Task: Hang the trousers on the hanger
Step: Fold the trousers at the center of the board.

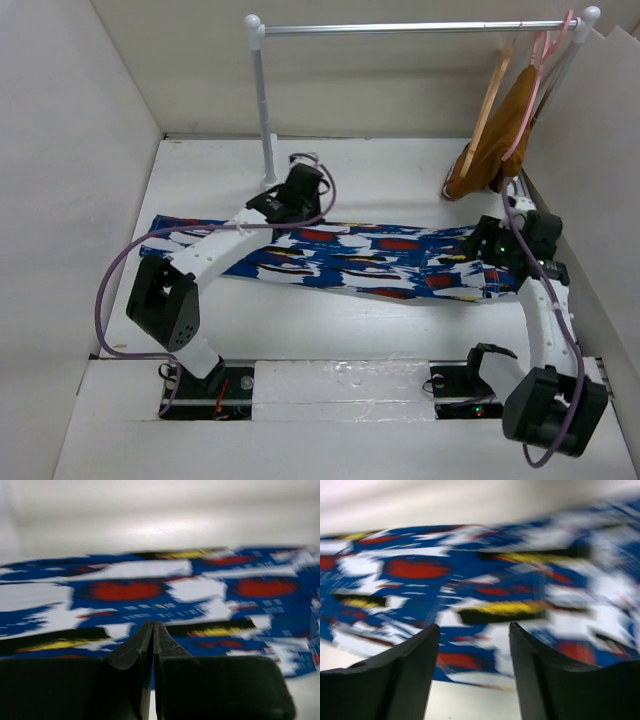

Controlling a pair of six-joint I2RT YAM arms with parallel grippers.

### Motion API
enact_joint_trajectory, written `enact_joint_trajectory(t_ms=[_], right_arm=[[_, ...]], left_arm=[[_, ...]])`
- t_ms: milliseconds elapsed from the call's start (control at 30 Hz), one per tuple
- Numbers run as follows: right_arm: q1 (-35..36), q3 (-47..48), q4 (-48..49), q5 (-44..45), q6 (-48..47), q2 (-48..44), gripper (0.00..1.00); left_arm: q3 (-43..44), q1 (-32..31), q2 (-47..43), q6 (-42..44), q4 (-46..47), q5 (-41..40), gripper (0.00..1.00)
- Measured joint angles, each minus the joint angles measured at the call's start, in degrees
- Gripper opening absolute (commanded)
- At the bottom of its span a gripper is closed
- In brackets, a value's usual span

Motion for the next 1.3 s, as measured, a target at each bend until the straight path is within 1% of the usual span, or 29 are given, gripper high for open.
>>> enact_joint_trajectory(t_ms=[33, 133, 233, 333, 367, 433, 467, 500, 567, 733, 767, 800, 833, 900, 933, 967, 1000, 1067, 1167, 1200, 1233, 1300], right_arm=[[-3.0, -0.5, -1.4, 0.7, 0.4, -1.3, 0.70], [-11.9, -0.9, -5.6, 4.9, 1.4, -4.1, 0.71], [-18.6, -2.1, -6.6, 7.3, 2.3, -3.7, 0.71], [-26.3, -4.1, -6.5, 8.6, 3.6, -1.3, 0.72], [-28.9, -4.9, -6.0, 8.6, 4.1, -0.2, 0.75], [-33.8, -7.1, -3.4, 6.7, 5.5, 1.8, 0.78], [-35.8, -8.4, -1.9, 5.1, 6.2, 2.8, 0.82], [-37.4, -9.5, -0.5, 3.8, 6.9, 3.8, 0.84], [-39.3, -10.8, 1.7, 1.7, 7.6, 5.6, 0.88], [-41.3, -13.4, 11.4, -2.6, 9.6, 10.7, 0.88], [-41.3, -13.4, 11.4, -2.6, 9.6, 10.7, 0.83], [-41.9, -14.9, 16.7, -4.9, 11.3, 12.9, 0.83], [-41.8, -15.7, 20.4, -5.7, 12.4, 14.6, 0.80], [-41.7, -16.3, 27.8, -8.7, 14.6, 18.7, 0.67], [-41.3, -16.3, 30.8, -9.8, 15.3, 20.6, 0.50], [-41.0, -16.4, 33.4, -10.6, 16.1, 22.6, 0.16], [-40.8, -16.7, 35.5, -11.3, 16.7, 24.3, 0.09], [-40.6, -17.5, 37.6, -12.8, 18.3, 25.9, 0.00], [-39.5, -18.1, 36.5, -12.5, 17.7, 22.6, 0.00], [-38.3, -18.4, 34.7, -12.2, 17.2, 19.7, 0.00], [-36.6, -18.6, 32.5, -12.0, 16.9, 15.4, 0.00], [-30.2, -18.3, 27.2, -10.3, 16.6, 4.8, 0.00]], left_arm=[[0.0, -2.6, 0.2, 0.0, 0.7, 0.5, 0.00], [-1.1, -9.9, 0.2, 0.5, 3.1, 2.1, 0.00], [-3.5, -14.4, -0.1, 1.2, 5.1, 3.5, 0.00], [-7.9, -15.4, -2.1, 1.6, 6.5, 4.9, 0.00], [-9.4, -15.4, -3.3, 1.7, 6.5, 5.0, 0.00], [-12.1, -15.1, -5.5, 1.8, 6.8, 5.0, 0.00], [-13.0, -15.1, -6.5, 1.9, 6.9, 5.0, 0.00], [-14.1, -15.1, -7.5, 2.0, 7.0, 5.1, 0.00], [-15.7, -15.0, -9.4, 2.1, 7.3, 5.0, 0.00], [-18.8, -15.0, -11.7, 2.1, 8.0, 4.7, 0.00], [-19.0, -15.0, -11.7, 2.1, 8.0, 4.7, 0.00], [-19.4, -15.0, -11.7, 2.1, 8.2, 4.6, 0.00], [-19.4, -15.0, -11.6, 1.9, 8.2, 4.7, 0.00], [-19.4, -15.0, -11.4, 1.7, 8.6, 4.6, 0.00], [-19.4, -15.0, -11.2, 1.6, 8.8, 4.4, 0.00], [-19.4, -15.0, -10.9, 1.4, 8.9, 4.2, 0.00], [-19.4, -15.0, -10.6, 1.3, 8.9, 3.8, 0.00], [-19.3, -14.6, -9.6, 0.8, 8.7, 3.0, 0.00], [-18.9, -12.7, -7.8, -0.2, 7.7, 1.4, 0.00], [-18.9, -12.6, -7.7, -0.5, 7.6, 0.7, 0.00], [-18.8, -11.1, -6.8, -0.6, 7.4, 0.3, 0.00], [-18.9, -9.5, -6.1, -0.9, 7.2, -0.1, 0.00]])
